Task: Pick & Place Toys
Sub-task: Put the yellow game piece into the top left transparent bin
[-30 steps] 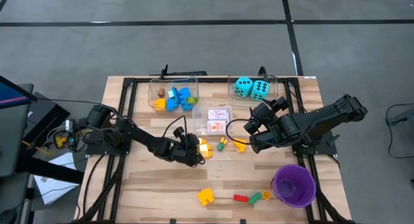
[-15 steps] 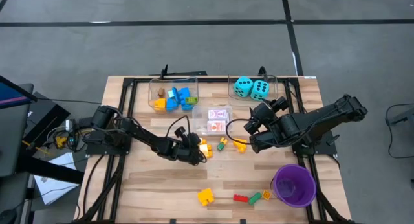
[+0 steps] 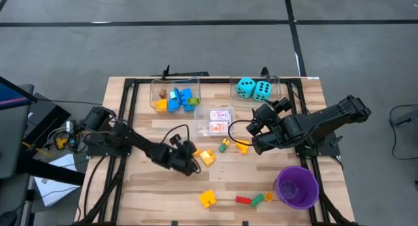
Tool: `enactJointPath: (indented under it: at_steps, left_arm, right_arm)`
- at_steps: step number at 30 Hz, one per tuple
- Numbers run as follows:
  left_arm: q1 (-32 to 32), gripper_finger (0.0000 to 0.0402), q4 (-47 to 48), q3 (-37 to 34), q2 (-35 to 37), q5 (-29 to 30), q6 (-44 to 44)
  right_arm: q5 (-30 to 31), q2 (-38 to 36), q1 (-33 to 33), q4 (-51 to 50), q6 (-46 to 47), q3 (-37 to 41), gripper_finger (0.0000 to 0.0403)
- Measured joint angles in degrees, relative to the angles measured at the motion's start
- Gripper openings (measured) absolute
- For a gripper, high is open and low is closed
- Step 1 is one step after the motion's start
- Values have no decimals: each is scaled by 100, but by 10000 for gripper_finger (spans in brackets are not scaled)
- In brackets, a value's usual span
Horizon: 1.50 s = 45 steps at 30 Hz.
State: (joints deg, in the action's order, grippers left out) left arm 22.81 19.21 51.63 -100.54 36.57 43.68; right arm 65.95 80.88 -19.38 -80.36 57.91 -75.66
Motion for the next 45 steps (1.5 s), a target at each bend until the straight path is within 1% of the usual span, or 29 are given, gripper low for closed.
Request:
enactJointPath:
  at_steps: [5, 8, 13, 16, 19, 22, 24, 28, 30, 32, 34, 36, 39, 43, 45]
  left_arm:
    - [310, 3, 637, -14, 262, -99, 339]
    - [446, 3, 812, -20, 344, -72, 374]
    - [548, 14, 849, -21, 523, 525, 376]
    - [546, 38, 870, -21, 719, 611, 180]
    - [544, 82, 852, -16, 895, 647, -200]
    - [480, 146, 808, -12, 980, 624, -447]
    - [419, 199, 804, -12, 982, 359, -606]
    - [279, 305, 782, -10, 941, -544, -1058]
    - [264, 350, 758, -10, 941, -736, -1268]
    - [266, 385, 729, -10, 941, -792, -1502]
    - [266, 392, 673, -10, 941, -810, -1637]
    - [246, 380, 667, -10, 941, -890, -1745]
    - [131, 363, 619, -25, 941, -1165, -1970]
    - [-77, 353, 176, -302, 941, -1355, -2378]
    - [-230, 352, -12, -464, 941, -1588, -2416]
  right_arm:
    - [-4, 0, 0, 2, 2, 0, 272]
    - [-4, 0, 0, 2, 3, 0, 272]
    - [-4, 0, 0, 4, 4, 0, 272]
    - [-3, 0, 0, 4, 2, 0, 272]
    - [-2, 0, 0, 7, 2, 0, 272]
    - [-3, 0, 0, 7, 2, 0, 272]
    - [-2, 0, 0, 7, 4, 0, 272]
    - [-2, 0, 0, 8, 3, 0, 272]
    - [-2, 0, 0, 11, 4, 0, 272]
    - [-2, 0, 0, 13, 3, 0, 272]
    - [-2, 0, 0, 19, 2, 0, 272]
    - [-2, 0, 0, 22, 2, 0, 272]
    - [-2, 0, 0, 24, 2, 0, 272]
    - [-2, 0, 0, 24, 2, 0, 272]
    - [-4, 0, 0, 24, 2, 0, 272]
